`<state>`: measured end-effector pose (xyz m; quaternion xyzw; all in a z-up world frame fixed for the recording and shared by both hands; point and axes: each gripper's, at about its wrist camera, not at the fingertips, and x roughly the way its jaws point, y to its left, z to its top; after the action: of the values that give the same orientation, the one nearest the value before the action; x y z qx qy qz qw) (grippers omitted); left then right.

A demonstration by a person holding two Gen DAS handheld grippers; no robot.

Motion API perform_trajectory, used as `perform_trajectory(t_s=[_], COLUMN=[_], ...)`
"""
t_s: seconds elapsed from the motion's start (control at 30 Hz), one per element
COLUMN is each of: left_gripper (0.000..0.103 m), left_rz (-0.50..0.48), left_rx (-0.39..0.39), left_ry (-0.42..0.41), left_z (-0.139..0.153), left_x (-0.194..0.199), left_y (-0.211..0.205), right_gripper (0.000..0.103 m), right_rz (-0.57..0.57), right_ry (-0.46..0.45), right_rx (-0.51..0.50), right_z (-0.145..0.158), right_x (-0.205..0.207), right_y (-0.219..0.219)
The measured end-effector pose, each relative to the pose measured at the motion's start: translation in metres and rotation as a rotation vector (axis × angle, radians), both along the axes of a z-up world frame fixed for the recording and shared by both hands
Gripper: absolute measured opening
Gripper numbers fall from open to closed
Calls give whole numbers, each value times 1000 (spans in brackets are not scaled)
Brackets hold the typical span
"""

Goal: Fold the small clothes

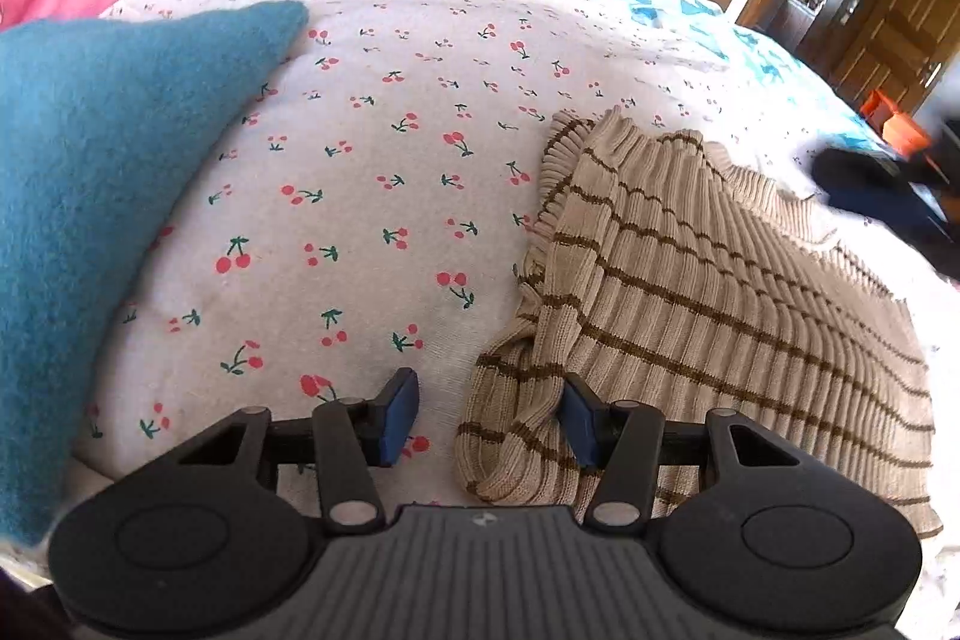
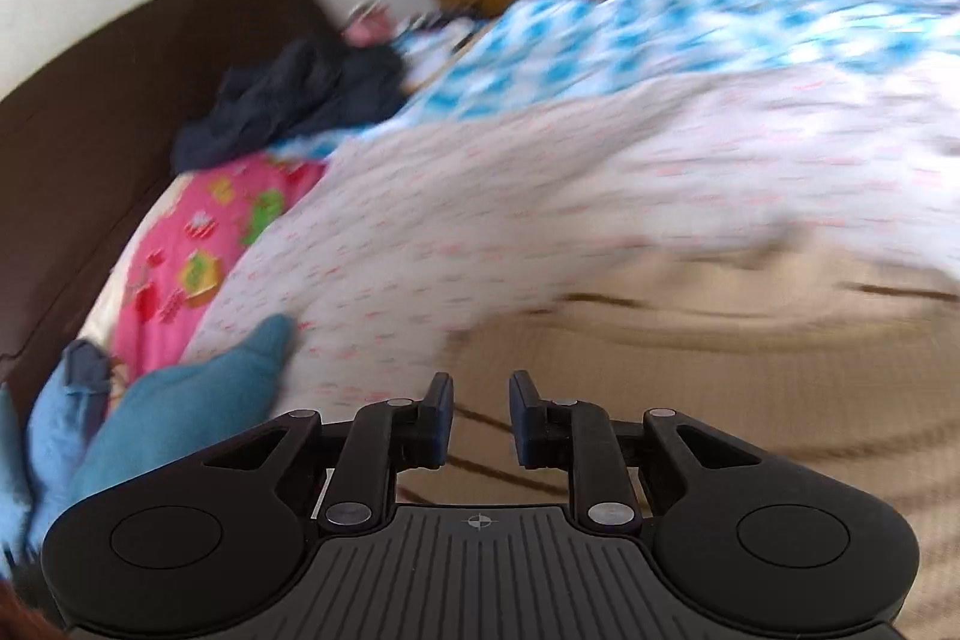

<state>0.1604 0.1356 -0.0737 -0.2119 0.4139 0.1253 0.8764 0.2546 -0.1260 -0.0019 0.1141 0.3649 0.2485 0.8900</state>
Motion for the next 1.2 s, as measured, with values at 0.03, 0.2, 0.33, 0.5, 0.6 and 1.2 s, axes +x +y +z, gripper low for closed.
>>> perform_trajectory(t_s=[0.03,0.2,0.33,0.5,0.6,1.2], left_gripper=[57,57,58,57,57,57], left_rz=[-2,-12,-17,4,15,-50], left_rx=[13,89,138,164,150,178], left_ry=[3,21,35,27,-4,14], left_z=[0,0,0,3,8,8], left_x=[0,4,6,3,-6,-13], left_y=[-2,-12,-19,-22,-22,-39], right_gripper=[21,23,10,16,19,18], right_rz=[-52,-293,-396,-433,-424,-480], right_ry=[-1,85,184,127,106,120], right_rx=[9,48,84,125,109,82], right_z=[-5,-52,-86,-71,-68,-75], right_x=[-7,-29,-31,-34,-40,-50], right_y=[-24,-119,-163,-175,-172,-185])
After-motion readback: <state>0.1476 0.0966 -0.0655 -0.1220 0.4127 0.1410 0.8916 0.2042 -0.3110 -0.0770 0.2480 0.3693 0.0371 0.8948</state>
